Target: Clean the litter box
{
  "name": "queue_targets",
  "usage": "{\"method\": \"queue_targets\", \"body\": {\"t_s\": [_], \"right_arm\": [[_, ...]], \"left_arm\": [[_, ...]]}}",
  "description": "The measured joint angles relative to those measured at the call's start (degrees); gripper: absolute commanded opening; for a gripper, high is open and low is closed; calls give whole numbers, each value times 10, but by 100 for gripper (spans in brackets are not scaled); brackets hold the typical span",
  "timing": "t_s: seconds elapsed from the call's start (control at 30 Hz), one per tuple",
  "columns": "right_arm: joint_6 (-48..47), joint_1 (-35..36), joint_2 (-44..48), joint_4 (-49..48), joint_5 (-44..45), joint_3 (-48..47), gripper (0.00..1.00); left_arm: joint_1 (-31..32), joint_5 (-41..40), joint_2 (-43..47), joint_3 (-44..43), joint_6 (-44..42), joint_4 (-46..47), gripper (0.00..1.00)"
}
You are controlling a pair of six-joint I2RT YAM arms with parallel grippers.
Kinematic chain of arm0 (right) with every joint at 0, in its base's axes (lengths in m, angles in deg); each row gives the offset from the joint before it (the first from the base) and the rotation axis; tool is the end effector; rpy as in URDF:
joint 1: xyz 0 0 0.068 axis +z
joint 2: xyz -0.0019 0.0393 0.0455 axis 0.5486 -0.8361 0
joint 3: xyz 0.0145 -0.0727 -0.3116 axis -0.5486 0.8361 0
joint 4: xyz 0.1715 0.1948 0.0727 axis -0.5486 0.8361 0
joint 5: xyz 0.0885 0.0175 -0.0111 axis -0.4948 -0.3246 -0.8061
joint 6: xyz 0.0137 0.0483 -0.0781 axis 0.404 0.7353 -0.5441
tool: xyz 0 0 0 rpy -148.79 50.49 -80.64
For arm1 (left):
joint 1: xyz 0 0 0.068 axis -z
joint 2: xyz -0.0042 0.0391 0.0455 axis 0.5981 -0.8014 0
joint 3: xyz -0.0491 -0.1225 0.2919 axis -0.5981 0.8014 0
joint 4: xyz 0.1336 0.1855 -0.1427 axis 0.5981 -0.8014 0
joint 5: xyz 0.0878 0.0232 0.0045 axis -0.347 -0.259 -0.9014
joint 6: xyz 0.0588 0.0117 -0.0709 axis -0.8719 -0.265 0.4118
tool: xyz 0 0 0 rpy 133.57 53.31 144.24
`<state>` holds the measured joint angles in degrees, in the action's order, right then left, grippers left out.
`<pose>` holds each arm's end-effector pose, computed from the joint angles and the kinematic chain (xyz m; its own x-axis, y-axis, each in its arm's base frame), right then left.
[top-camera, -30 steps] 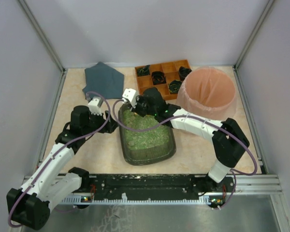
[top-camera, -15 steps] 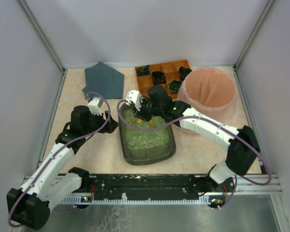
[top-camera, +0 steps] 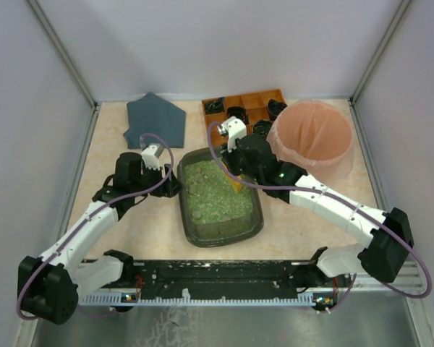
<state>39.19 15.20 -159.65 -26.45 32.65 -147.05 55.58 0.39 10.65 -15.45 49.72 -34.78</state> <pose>0.2372 0.2471 0.3720 -0.2525 -0.2863 -0.9243 -0.6375 0.7678 -0.0637 0.2191 -0.1027 0.2609 -0.6439 -0.0042 -0.7651 0.4199 0.8340 -0.3580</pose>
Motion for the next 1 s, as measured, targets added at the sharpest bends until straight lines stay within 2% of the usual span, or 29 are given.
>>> {"method": "queue_targets", "body": {"t_s": [0.23,0.47,0.8,1.0], "right_arm": [[146,-4,-10,-10,56,53,0],[258,-45,-7,-77,48,104,0],[368,-68,26,-156,35,188,0],[433,-71,48,-205,33,251,0]], "left_arm": [[0,27,-34,0,9,24,60],[2,48,-82,-10,13,30,46],[19,54,-135,-33,5,18,41],[24,43,-148,-42,-1,9,41]]}}
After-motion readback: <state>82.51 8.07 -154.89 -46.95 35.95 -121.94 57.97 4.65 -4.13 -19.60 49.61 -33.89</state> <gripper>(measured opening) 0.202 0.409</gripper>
